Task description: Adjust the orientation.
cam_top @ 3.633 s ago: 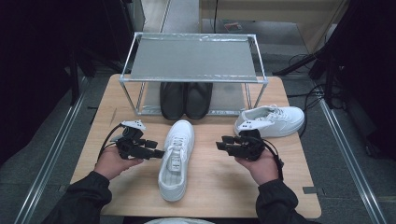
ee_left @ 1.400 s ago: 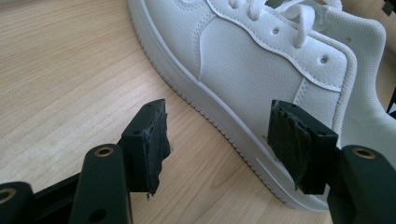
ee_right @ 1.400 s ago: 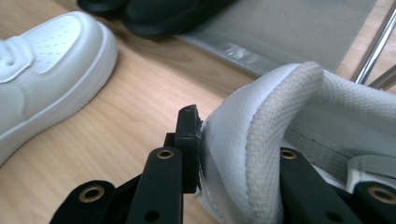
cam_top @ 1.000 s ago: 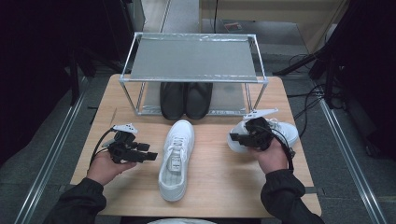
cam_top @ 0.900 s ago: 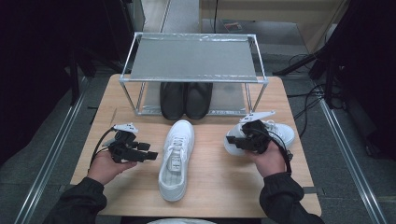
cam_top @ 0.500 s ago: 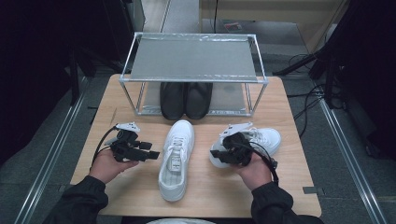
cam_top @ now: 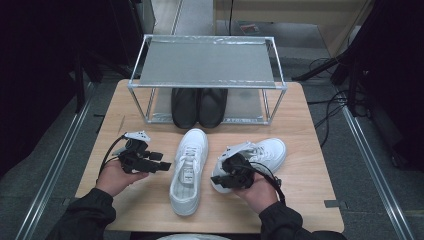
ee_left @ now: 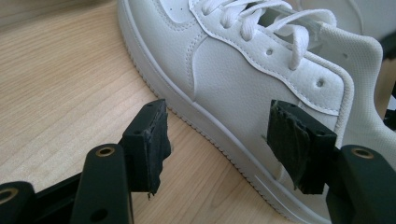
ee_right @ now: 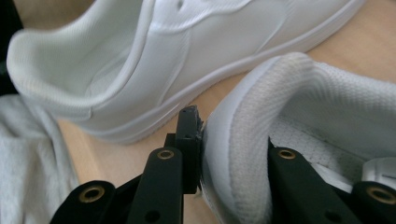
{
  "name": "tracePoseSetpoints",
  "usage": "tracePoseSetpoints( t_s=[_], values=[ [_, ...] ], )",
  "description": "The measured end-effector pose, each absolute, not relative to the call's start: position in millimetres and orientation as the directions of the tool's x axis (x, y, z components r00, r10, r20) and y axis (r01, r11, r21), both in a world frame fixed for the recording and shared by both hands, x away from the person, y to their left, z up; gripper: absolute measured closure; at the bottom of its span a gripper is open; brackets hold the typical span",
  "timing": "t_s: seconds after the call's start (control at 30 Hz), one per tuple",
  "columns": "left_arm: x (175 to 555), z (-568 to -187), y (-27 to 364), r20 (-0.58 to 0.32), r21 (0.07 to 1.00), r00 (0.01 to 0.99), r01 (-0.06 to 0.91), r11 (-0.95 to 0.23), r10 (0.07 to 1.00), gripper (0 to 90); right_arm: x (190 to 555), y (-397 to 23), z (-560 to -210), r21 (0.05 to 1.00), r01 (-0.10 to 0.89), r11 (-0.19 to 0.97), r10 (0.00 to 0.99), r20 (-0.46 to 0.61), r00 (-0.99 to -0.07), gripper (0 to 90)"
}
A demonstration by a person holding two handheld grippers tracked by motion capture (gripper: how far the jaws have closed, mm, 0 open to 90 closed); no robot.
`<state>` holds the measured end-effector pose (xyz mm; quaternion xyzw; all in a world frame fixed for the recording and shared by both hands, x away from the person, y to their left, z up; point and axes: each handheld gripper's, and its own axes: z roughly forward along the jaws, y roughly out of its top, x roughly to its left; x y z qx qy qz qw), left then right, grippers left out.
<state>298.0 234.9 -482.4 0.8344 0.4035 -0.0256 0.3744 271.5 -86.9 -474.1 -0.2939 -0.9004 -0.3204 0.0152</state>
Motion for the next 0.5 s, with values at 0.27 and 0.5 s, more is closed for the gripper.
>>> tracePoseSetpoints(
  t_s=[0.27, 0.5],
  values=[
    [298, -483, 234, -0.344, 0.604, 0.674, 0.692, -0.396, 0.654, 38.6, 266, -84, -488, 0.551, 0.535, 0.64, 0.495, 0.237, -0.836, 74.4],
    [298, -483, 234, -0.342, 0.608, 0.675, 0.689, -0.395, 0.653, 38.3, 269, -94, -477, 0.597, 0.525, 0.607, 0.501, 0.225, -0.836, 61.2]
  ],
)
